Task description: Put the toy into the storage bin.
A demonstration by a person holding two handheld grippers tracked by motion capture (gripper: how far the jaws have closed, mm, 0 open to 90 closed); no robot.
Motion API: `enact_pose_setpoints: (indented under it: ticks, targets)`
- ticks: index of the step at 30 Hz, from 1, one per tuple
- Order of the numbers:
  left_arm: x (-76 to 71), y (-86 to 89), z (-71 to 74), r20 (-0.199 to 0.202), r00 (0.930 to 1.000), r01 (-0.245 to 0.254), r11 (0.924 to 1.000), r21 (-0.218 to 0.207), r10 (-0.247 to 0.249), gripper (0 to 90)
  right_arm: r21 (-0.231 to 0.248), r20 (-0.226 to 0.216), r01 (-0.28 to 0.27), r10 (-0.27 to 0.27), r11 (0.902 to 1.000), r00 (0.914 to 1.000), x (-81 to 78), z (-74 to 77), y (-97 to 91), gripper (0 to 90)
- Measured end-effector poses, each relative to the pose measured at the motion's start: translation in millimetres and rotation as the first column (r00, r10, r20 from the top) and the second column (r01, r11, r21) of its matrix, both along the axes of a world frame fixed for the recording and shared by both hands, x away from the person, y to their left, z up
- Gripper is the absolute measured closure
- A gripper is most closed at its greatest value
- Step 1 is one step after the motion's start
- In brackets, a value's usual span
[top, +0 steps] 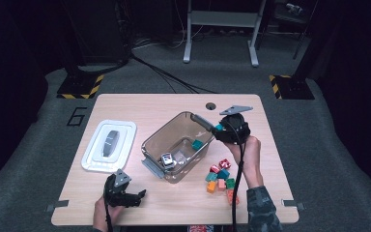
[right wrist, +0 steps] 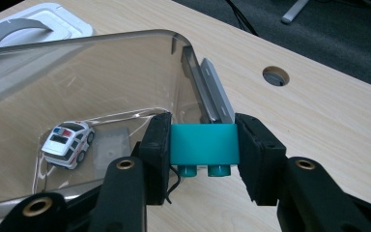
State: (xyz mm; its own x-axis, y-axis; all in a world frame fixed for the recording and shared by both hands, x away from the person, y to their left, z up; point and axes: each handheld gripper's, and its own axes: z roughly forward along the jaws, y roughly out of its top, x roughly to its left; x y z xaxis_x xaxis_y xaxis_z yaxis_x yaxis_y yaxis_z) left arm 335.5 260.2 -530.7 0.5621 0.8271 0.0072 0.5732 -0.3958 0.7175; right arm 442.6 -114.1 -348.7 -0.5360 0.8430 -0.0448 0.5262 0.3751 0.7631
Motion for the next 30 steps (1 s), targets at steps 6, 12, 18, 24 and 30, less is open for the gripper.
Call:
enact_pose_setpoints:
  ticks: [6, 12, 18, 24, 30]
  targets:
    - [-0.1, -0.1, -0.1, -0.001, 1.0, -0.001, 1.0, -0.002, 0.001, 4.4, -0.02, -0.012, -0.037, 0.036, 0.9991, 0.9993, 3.9, -2.5, 14.5, 58.8]
    - [-0.1, -0.2, -0.1, 0.0, 1.0, -0.002, 1.0, -0.002, 0.002, 4.4, -0.044, -0.033, -0.07, 0.068, 0.9966, 0.9971, 7.6, -10.3, 28.6, 58.8]
    - [-0.1, -0.1, -0.1, -0.001, 1.0, -0.001, 1.0, -0.003, 0.001, 4.4, -0.076, -0.059, -0.108, 0.103, 0.9913, 0.9929, 12.5, -22.6, 38.8, 58.8]
    - [-0.1, -0.3, -0.4, 0.003, 1.0, -0.003, 1.0, -0.004, 0.003, 4.5, -0.098, -0.086, -0.122, 0.114, 0.9876, 0.9898, 13.7, -29.7, 42.9, 58.7]
    - [-0.1, -0.1, -0.1, 0.0, 1.0, 0.0, 1.0, -0.002, 0.0, 4.5, -0.106, -0.103, -0.129, 0.119, 0.9859, 0.9876, 11.5, -31.9, 42.9, 58.6]
